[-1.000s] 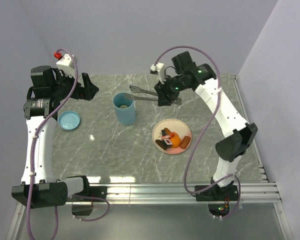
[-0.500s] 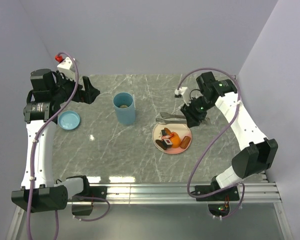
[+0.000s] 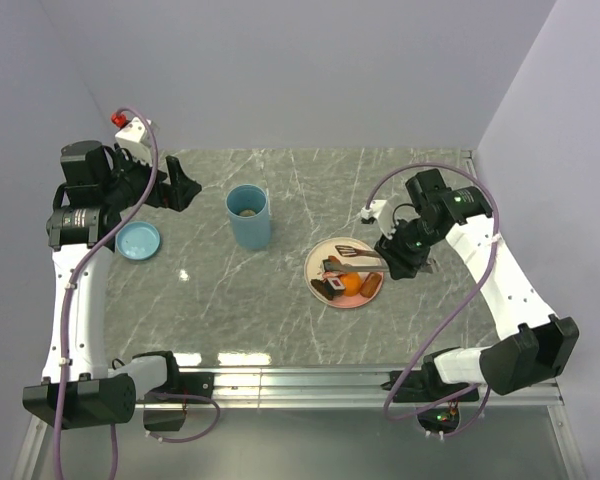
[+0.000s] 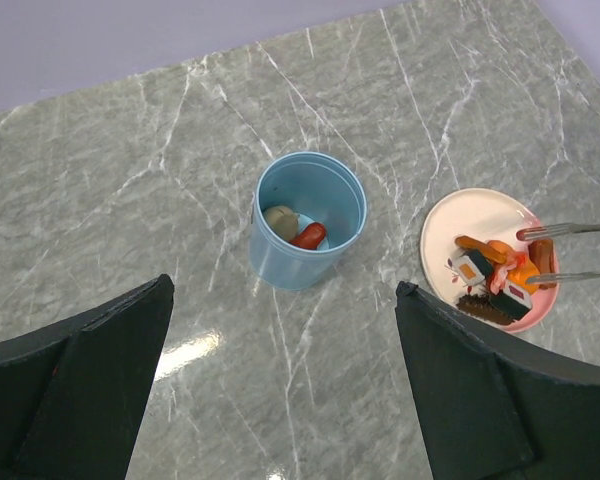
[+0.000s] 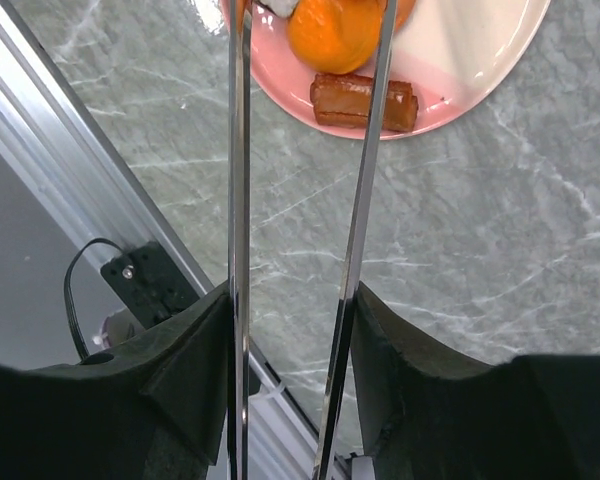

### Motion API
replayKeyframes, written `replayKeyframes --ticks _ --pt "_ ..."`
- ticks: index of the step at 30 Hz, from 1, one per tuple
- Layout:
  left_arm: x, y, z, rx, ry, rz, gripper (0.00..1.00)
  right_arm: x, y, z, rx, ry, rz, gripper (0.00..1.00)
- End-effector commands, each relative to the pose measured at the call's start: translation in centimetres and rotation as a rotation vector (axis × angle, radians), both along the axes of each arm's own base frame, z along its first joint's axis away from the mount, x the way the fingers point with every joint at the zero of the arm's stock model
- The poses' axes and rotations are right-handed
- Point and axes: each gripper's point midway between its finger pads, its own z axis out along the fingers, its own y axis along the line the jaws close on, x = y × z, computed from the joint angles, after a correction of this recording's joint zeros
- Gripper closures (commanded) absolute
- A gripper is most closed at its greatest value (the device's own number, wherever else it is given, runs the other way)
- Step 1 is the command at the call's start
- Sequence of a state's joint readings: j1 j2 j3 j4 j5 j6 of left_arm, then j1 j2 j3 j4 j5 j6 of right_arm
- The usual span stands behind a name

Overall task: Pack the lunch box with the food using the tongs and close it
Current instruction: Pick up the food using the clamp

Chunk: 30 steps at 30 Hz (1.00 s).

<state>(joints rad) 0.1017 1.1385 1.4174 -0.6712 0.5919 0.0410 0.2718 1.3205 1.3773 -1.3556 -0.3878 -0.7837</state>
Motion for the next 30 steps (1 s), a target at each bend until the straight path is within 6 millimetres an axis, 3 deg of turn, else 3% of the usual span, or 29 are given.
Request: replayKeyframes --ticks 1,12,30 --pt "-0.6 -0.3 1.1 0.005 -0.05 -0.027 0.01 -2.2 -1.1 -0.6 -0.043 0.079 0.004 0.47" --pt "-0.2 -0.1 1.0 0.004 -0.045 -0.016 0.01 1.1 -1.2 -2.2 -0.087 0.046 -0.031 0.44" --pt "1.0 0.0 0.4 0.002 -0.028 -0.012 0.01 4.1 0.0 -3.8 -0.074 0.086 -0.066 0.47"
